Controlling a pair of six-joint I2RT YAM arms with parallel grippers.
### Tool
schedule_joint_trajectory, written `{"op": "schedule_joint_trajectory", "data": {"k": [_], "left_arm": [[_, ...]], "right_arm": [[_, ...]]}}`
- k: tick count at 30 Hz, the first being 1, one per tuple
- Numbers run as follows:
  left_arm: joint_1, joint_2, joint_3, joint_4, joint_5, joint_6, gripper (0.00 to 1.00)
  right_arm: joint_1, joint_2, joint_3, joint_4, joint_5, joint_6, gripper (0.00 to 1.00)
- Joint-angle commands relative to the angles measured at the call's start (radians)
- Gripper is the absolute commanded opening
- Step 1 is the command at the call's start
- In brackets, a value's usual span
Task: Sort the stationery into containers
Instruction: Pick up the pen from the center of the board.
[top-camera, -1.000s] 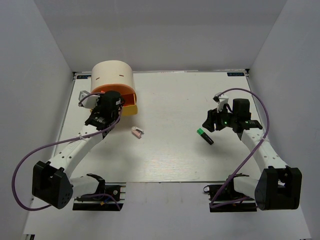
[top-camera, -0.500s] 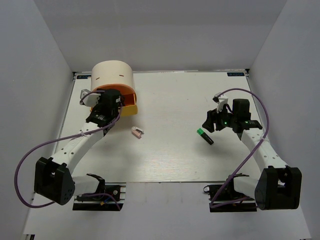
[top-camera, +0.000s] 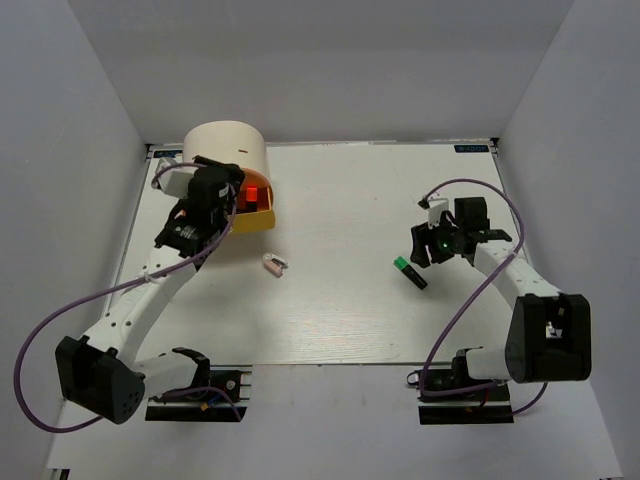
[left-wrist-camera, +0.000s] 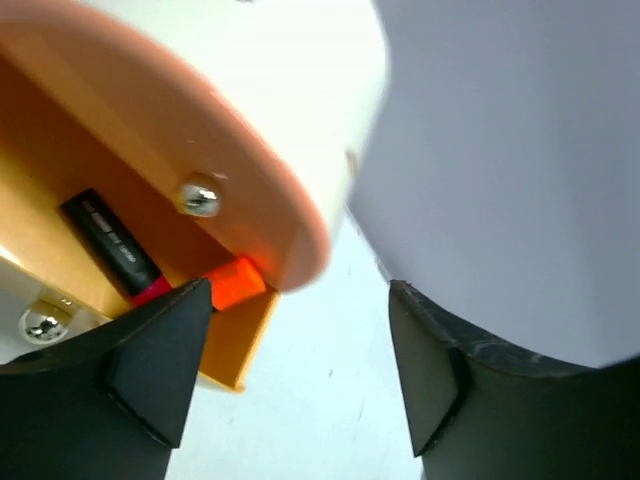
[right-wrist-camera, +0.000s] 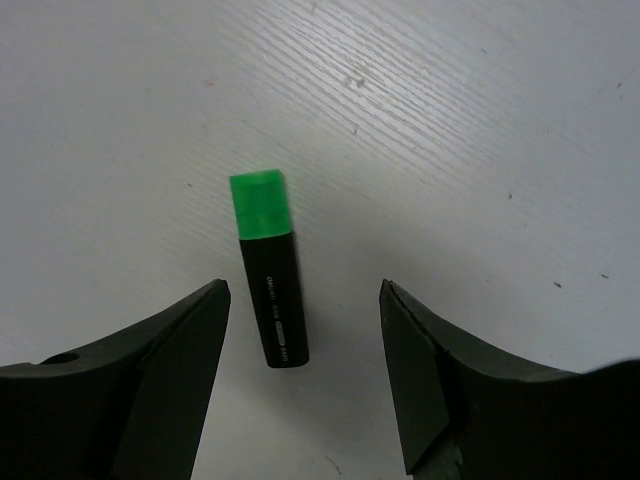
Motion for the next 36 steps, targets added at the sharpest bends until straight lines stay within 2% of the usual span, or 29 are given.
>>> {"op": "schedule_joint_trajectory", "data": {"k": [1, 2, 7, 14, 18, 22, 29, 31, 32, 36], "left_arm": [[-0.006, -0.032, 0.096, -0.113, 0.126, 0.215, 0.83], [-0.006, -0.047, 0.096, -0.152, 0.163, 0.284, 0.84], [-0.015, -0.173, 0.004, -0.254, 0.270, 0.401, 0.89], [-0.015, -0.396, -0.203, -0.347, 0.339, 0.366, 0.89], [-0.015, -0.445, -0.263, -0.422, 0.353, 0.319, 0.89], [-0.015, -0.476, -0.288, -0.459, 0.362, 0.294, 0.89], [-0.015, -0.505, -0.328, -0.479, 0.353, 0.276, 0.89], [-0.015, -0.514, -0.337, -0.488, 0.344, 0.266, 0.89], [-0.015, -0.523, -0.337, -0.489, 0.344, 0.266, 0.89], [-0.015, -0.546, -0.359, -0.498, 0.344, 0.246, 0.89]], "right_arm": [[0.017, 0.037, 0.047, -0.027, 0.089, -0.060, 0.68], [0.036, 0.049, 0.052, -0.030, 0.103, -0.067, 0.69], [0.084, 0.116, 0.091, -0.042, 0.124, -0.071, 0.70], [0.144, 0.184, 0.099, -0.044, 0.140, -0.064, 0.72], [0.161, 0.212, 0.101, -0.041, 0.180, -0.063, 0.72], [0.184, 0.239, 0.095, -0.030, 0.203, -0.060, 0.68], [0.227, 0.273, 0.084, -0.024, 0.246, -0.072, 0.51], [0.238, 0.275, 0.073, -0.022, 0.250, -0.081, 0.41], [0.238, 0.275, 0.072, -0.027, 0.250, -0.083, 0.41], [0.244, 0.268, 0.088, -0.071, 0.183, -0.129, 0.16]]}}
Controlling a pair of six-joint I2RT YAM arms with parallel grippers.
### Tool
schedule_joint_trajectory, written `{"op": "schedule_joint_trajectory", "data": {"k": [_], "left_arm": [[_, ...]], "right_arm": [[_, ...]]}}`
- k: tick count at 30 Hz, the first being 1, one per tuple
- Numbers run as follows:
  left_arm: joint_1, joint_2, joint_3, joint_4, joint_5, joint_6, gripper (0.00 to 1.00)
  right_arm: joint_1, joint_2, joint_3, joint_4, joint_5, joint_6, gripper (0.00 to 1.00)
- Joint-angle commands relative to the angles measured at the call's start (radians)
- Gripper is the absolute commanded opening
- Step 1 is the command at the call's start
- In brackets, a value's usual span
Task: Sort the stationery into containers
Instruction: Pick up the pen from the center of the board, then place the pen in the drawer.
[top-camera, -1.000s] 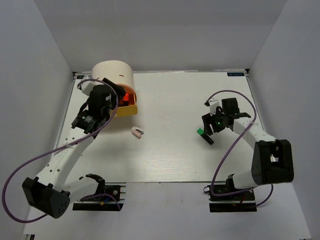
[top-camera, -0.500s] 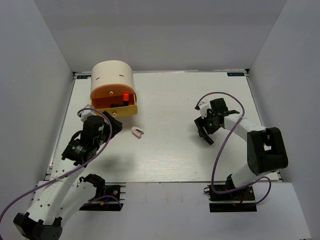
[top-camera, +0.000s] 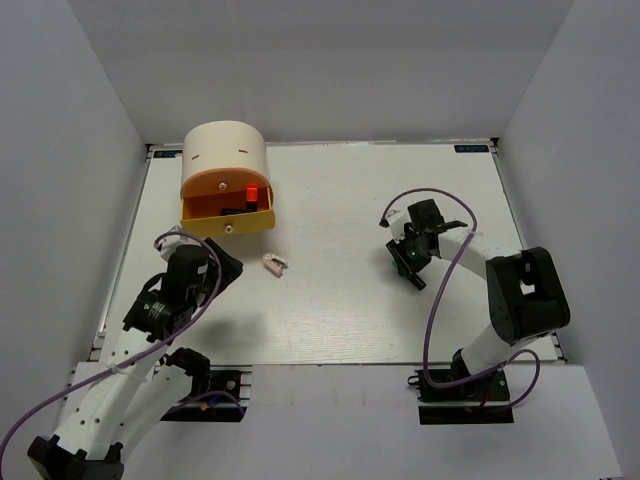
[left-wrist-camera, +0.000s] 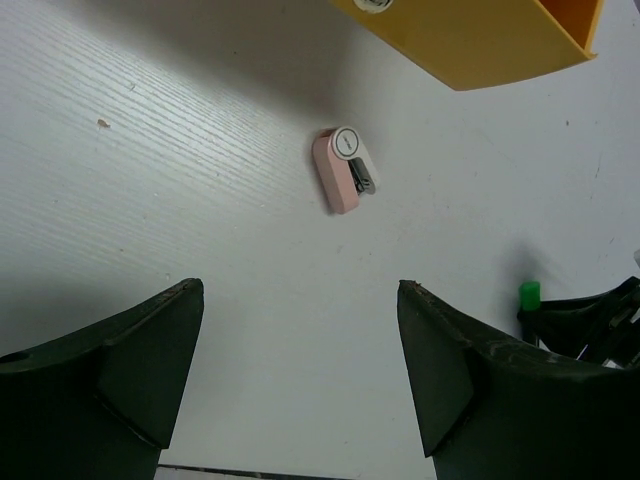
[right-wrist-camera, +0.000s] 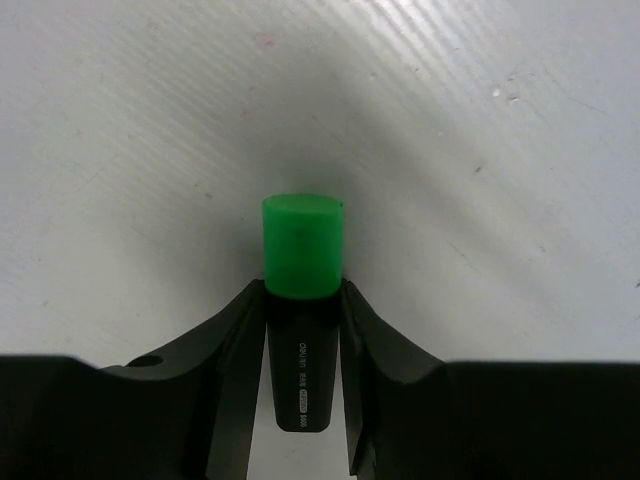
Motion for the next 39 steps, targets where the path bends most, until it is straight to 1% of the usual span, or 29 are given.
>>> {"op": "schedule_joint_trajectory", "data": {"k": [1, 2, 3, 4, 5, 6, 7, 9, 10, 11, 12, 14, 15, 16, 18, 20, 21, 24, 25, 26, 28, 29, 32, 33, 36, 37, 38, 39], "left_arm": [[-0.002, -0.035, -0.022, -0.019, -0.004, -0.020, 0.89], [-0.002, -0.035, -0.022, -0.019, -0.004, -0.029, 0.89], [-0.002, -0.045, -0.034, -0.019, -0.004, -0.029, 0.89], [-0.002, -0.045, -0.034, -0.019, -0.004, -0.029, 0.89], [-0.002, -0.054, -0.047, -0.019, -0.004, -0.038, 0.89], [-0.002, -0.054, -0.047, -0.019, -0.004, -0.038, 0.89], [-0.002, -0.054, -0.056, -0.019, 0.005, -0.038, 0.89], [-0.002, -0.063, -0.068, -0.019, 0.005, -0.049, 0.89], [-0.002, -0.063, -0.068, -0.019, 0.005, -0.049, 0.89], [-0.002, -0.074, -0.068, -0.019, 0.005, -0.058, 0.89], [-0.002, -0.084, -0.077, -0.009, 0.005, -0.058, 0.89], [-0.002, -0.095, -0.077, -0.009, 0.005, -0.069, 0.89], [-0.002, -0.095, -0.077, -0.009, 0.005, -0.069, 0.89], [-0.002, -0.106, -0.077, -0.009, 0.005, -0.069, 0.89], [-0.002, -0.115, -0.077, -0.019, -0.004, -0.069, 0.89], [-0.002, -0.115, -0.077, -0.019, -0.004, -0.069, 0.89], [-0.002, -0.115, -0.077, -0.019, -0.004, -0.069, 0.89], [-0.002, -0.115, -0.087, -0.019, -0.004, -0.078, 0.89], [-0.002, -0.115, -0.087, -0.019, -0.004, -0.078, 0.89], [-0.002, -0.115, -0.087, -0.019, -0.004, -0.078, 0.89], [-0.002, -0.115, -0.087, -0.019, -0.004, -0.078, 0.89], [-0.002, -0.115, -0.087, -0.019, -0.004, -0.078, 0.89], [-0.002, -0.124, -0.087, -0.019, -0.004, -0.087, 0.89], [-0.002, -0.124, -0.087, -0.029, -0.004, -0.087, 0.89], [-0.002, -0.124, -0.087, -0.038, -0.014, -0.087, 0.89], [-0.002, -0.124, -0.087, -0.039, -0.014, -0.087, 0.89], [-0.002, -0.124, -0.087, -0.039, -0.014, -0.087, 0.89], [-0.002, -0.134, -0.087, -0.039, -0.014, -0.096, 0.89]], "right_arm": [[0.010, -0.011, 0.056, -0.063, -0.070, -0.054, 0.14], [0.012, -0.019, 0.073, -0.094, -0.139, -0.103, 0.11], [0.016, -0.023, 0.093, -0.125, -0.158, -0.122, 0.09], [0.026, -0.041, 0.178, -0.142, -0.179, -0.143, 0.05], [0.026, -0.042, 0.213, -0.172, -0.224, -0.203, 0.04], [0.035, -0.045, 0.248, -0.194, -0.271, -0.220, 0.02], [0.041, -0.039, 0.364, -0.203, -0.294, -0.235, 0.02], [0.056, -0.019, 0.441, -0.220, -0.401, -0.274, 0.01], [0.081, -0.002, 0.554, -0.215, -0.446, -0.278, 0.01], [0.090, 0.020, 0.589, -0.206, -0.469, -0.281, 0.01], [0.099, 0.032, 0.672, -0.197, -0.533, -0.288, 0.01], [0.136, 0.072, 0.740, -0.156, -0.574, -0.292, 0.01], [0.145, 0.083, 0.777, -0.148, -0.597, -0.339, 0.03], [0.174, 0.118, 0.794, -0.139, -0.677, -0.356, 0.03], [0.211, 0.144, 0.878, -0.117, -0.719, -0.386, 0.04], [0.248, 0.208, 0.926, -0.100, -0.727, -0.389, 0.06], [0.269, 0.240, 1.002, -0.094, -0.726, -0.389, 0.06], [0.317, 0.306, 1.087, -0.053, -0.730, -0.378, 0.06], [0.326, 0.319, 1.098, -0.036, -0.735, -0.361, 0.06], [0.343, 0.325, 1.103, 0.032, -0.733, -0.352, 0.06], [0.372, 0.343, 1.104, 0.080, -0.733, -0.317, 0.06], [0.398, 0.356, 1.104, 0.152, -0.727, -0.303, 0.06], [0.423, 0.377, 1.097, 0.249, -0.720, -0.269, 0.06], [0.437, 0.386, 1.095, 0.268, -0.712, -0.253, 0.05], [0.452, 0.414, 1.087, 0.355, -0.718, -0.217, 0.05], [0.457, 0.417, 1.090, 0.355, -0.716, -0.208, 0.05], [0.460, 0.420, 1.089, 0.399, -0.726, -0.200, 0.05], [0.469, 0.431, 1.090, 0.407, -0.726, -0.196, 0.05]]}}
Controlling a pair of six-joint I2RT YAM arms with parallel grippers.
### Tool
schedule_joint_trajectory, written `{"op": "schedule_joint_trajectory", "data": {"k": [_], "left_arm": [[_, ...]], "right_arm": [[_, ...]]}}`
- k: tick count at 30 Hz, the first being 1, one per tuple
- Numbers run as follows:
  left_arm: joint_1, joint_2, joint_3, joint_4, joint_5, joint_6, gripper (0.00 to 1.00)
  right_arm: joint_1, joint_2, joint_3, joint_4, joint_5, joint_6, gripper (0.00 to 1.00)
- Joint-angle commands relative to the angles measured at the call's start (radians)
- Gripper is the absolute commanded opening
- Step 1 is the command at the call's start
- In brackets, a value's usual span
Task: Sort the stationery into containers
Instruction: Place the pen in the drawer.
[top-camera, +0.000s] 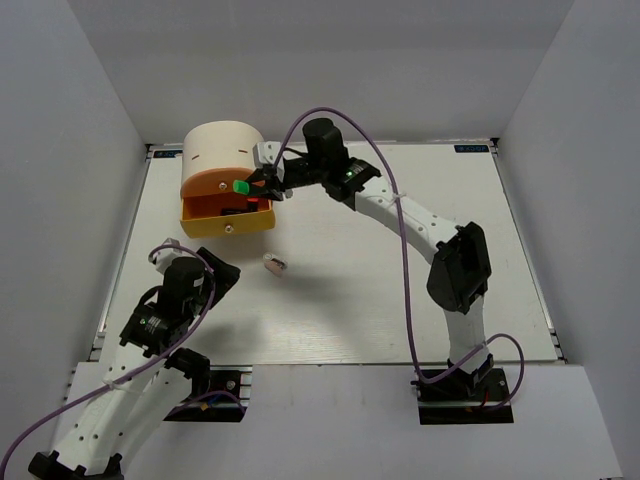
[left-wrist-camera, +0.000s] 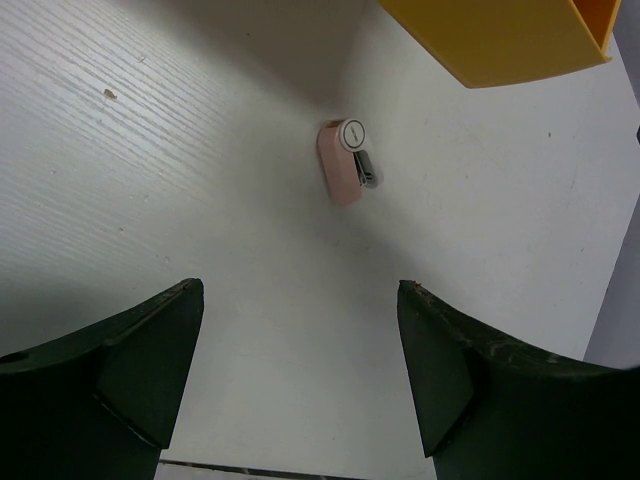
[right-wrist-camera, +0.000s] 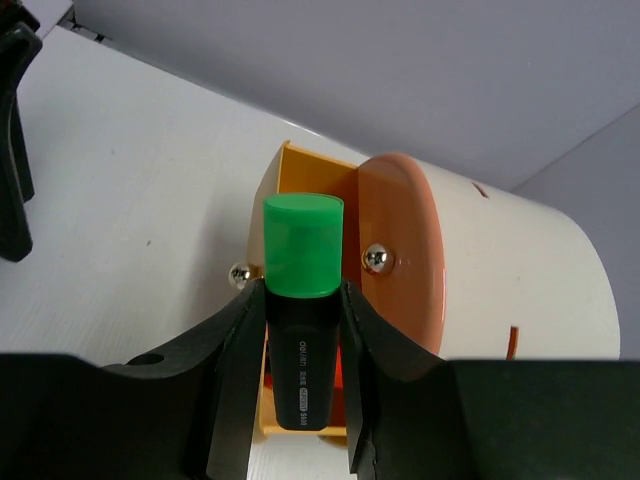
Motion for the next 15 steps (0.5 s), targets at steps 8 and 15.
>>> {"op": "schedule_joint_trajectory", "data": {"k": [8, 15], "left_arm": [[-0.002, -0.016, -0.008, -0.027, -0.014, -0.021, 0.89], [-0.002, -0.025, -0.008, -0.045, -0.023, -0.021, 0.89]], "right_arm": [[0.024, 0.100, 0.039, 0.257, -0.005, 0.129, 0.03], [0.020, 0.152, 0.039, 0.289, 0.012, 0.142, 0.03]]}}
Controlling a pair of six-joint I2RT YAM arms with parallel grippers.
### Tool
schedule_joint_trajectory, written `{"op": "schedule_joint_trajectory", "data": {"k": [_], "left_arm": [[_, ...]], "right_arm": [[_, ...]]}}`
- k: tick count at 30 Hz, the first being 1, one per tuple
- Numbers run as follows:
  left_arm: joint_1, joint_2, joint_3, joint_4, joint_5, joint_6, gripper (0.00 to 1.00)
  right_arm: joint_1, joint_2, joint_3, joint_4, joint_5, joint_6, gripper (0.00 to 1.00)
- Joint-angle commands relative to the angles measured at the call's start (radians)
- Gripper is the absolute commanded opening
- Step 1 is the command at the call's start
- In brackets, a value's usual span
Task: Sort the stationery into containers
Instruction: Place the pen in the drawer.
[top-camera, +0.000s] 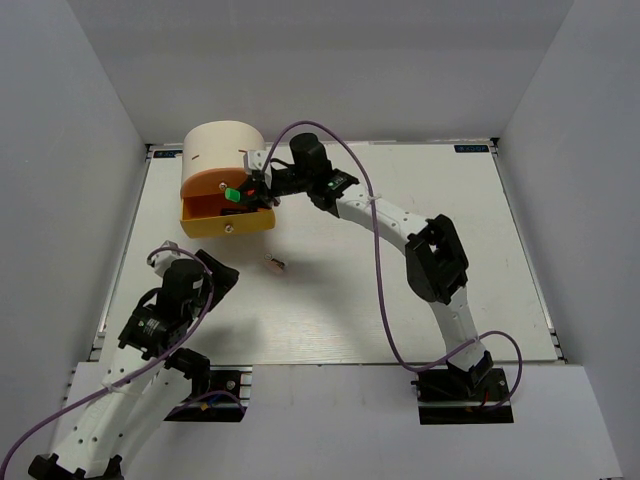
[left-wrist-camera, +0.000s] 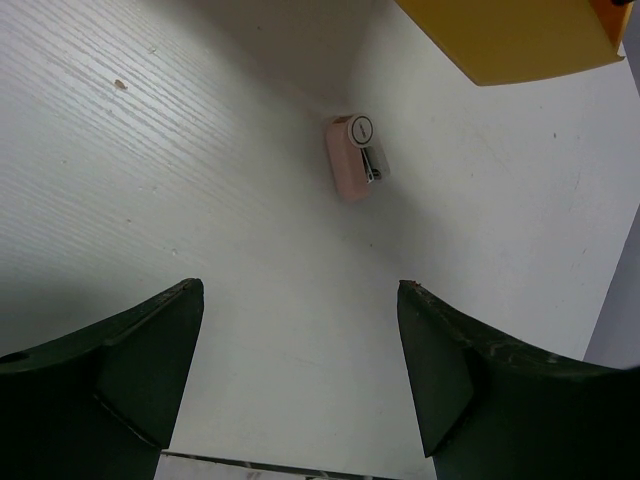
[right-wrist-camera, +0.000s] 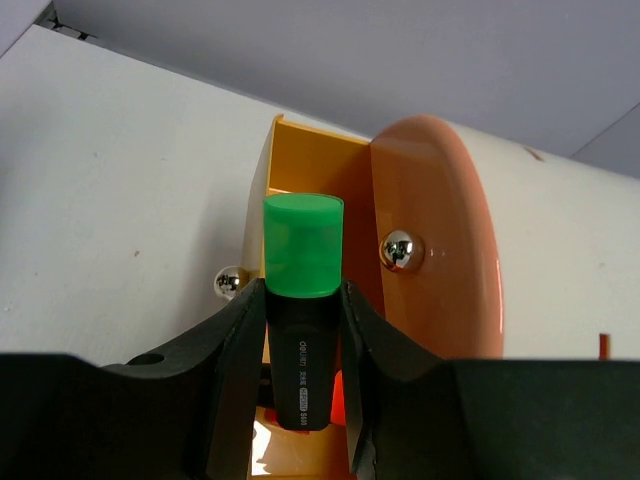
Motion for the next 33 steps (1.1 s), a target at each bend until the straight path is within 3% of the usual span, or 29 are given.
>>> {"op": "schedule_joint_trajectory", "data": {"k": [1, 17, 24, 25, 27, 28, 30, 33], "left_arm": [[-0.002, -0.012, 0.002, -0.028, -0.021, -0.005, 0.89], [-0.002, -0.002, 0.002, -0.019, -0.021, -0.014, 0.90], [-0.002, -0.002, 0.002, -0.019, -0.021, -0.014, 0.90], [-0.002, -0.002, 0.002, -0.019, -0.021, -0.014, 0.90], [-0.002, -0.002, 0.002, -0.019, -0.021, -0.014, 0.90], [-0.002, -0.002, 0.002, -0.019, -0.021, -0.014, 0.90], [-0.002, -0.002, 0.002, -0.019, -0.030, -0.014, 0.90], [-0.002, -0.012, -0.008, -0.019, -0.030, -0.014, 0.90]], "right_arm": [[-0.001, -0.001, 0.035, 0.075, 0.008, 0.017, 0.03], [-0.010, 0.024, 0.001, 0.009, 0.014, -0.067, 0.05], [-0.013, 0.044, 0.010, -0.005, 0.014, -0.070, 0.13], [-0.013, 0.050, 0.015, -0.005, 0.015, -0.069, 0.28], [-0.012, 0.052, 0.018, -0.020, 0.017, -0.070, 0.45], [-0.010, 0.050, 0.015, -0.022, 0.015, -0.075, 0.68], [-0.012, 0.039, 0.008, -0.025, 0.011, -0.079, 0.75], [-0.013, 0.007, -0.014, -0.025, -0.001, -0.088, 0.75]]}}
